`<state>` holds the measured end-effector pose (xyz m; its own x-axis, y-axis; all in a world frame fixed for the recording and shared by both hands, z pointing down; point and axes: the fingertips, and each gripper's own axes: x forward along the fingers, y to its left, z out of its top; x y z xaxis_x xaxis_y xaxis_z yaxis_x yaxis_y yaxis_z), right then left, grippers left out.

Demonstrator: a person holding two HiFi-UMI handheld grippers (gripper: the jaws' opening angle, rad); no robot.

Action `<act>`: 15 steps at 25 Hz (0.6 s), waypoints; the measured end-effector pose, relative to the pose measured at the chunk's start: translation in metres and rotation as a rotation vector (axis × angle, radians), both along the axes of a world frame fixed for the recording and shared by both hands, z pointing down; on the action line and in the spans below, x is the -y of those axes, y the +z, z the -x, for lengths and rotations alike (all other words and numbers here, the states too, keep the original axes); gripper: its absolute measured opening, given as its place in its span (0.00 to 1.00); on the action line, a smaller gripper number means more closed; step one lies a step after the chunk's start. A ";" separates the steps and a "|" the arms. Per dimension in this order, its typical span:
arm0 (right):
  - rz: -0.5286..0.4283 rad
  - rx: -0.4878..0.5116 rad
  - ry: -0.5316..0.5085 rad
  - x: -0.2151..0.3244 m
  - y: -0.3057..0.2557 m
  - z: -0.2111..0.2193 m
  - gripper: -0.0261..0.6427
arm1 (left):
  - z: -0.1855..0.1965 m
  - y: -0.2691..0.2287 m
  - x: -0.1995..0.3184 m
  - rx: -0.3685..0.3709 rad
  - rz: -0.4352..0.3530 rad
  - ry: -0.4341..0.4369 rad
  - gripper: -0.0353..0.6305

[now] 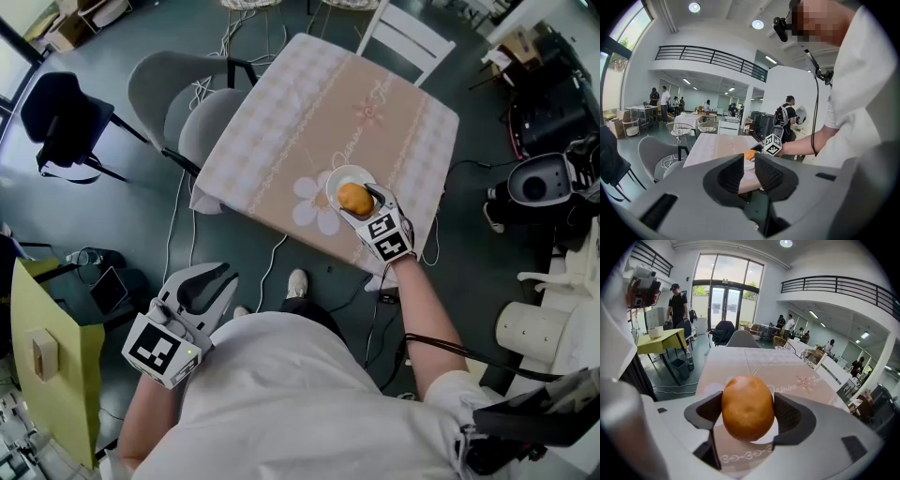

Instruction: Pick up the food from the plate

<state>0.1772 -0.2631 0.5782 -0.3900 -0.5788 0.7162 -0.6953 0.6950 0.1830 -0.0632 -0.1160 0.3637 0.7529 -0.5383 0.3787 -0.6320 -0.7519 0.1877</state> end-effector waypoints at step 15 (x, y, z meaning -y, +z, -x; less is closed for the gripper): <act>-0.115 0.063 0.125 -0.087 -0.084 0.054 0.56 | 0.050 0.001 -0.069 -0.038 -0.054 0.176 0.07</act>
